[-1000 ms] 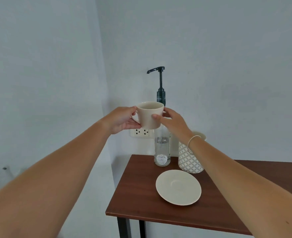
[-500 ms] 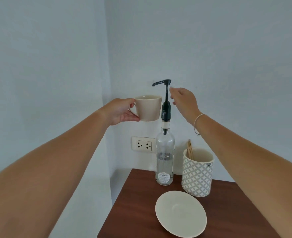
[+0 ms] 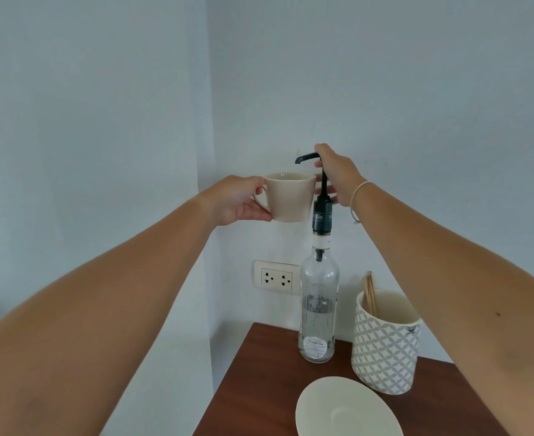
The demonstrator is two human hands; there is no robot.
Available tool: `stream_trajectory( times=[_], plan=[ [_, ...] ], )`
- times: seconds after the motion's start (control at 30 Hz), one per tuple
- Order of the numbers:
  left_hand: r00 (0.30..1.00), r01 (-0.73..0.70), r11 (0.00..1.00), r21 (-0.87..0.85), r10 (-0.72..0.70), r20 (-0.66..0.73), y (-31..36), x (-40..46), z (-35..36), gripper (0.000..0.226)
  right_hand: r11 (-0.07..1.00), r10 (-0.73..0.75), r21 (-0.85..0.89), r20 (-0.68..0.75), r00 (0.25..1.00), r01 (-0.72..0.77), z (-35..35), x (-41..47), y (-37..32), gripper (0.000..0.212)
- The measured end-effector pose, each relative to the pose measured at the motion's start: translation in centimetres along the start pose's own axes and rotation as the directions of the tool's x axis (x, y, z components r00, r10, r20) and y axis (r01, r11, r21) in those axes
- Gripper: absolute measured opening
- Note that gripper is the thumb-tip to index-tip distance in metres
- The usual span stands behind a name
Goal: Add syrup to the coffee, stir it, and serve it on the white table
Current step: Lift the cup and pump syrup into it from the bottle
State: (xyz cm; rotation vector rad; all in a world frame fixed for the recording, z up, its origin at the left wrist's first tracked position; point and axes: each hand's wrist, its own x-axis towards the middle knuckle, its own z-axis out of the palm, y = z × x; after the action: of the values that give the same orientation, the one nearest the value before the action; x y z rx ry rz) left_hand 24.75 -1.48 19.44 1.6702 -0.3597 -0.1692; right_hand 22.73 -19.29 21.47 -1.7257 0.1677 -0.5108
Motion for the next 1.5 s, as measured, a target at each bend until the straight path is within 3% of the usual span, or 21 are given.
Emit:
stream_trajectory(
  times=[0.23,0.53,1.5],
  plan=[
    [1.000,-0.015,1.000,0.004,0.015,-0.002,0.9,0.6,-0.1,0.024,0.992,-0.071,0.098,-0.051,0.996,0.075,0.9,1.0,0.3,0.023],
    [1.000,-0.010,1.000,0.013,0.010,-0.002,1.2,0.7,-0.1,0.024,0.985,-0.146,0.072,-0.141,0.979,0.157,1.5,1.7,0.8,0.016],
    [1.000,0.009,1.000,0.028,-0.009,-0.001,0.8,0.5,-0.3,0.026,0.977,-0.178,0.080,-0.191,0.965,0.196,1.8,2.2,2.0,0.021]
  ],
)
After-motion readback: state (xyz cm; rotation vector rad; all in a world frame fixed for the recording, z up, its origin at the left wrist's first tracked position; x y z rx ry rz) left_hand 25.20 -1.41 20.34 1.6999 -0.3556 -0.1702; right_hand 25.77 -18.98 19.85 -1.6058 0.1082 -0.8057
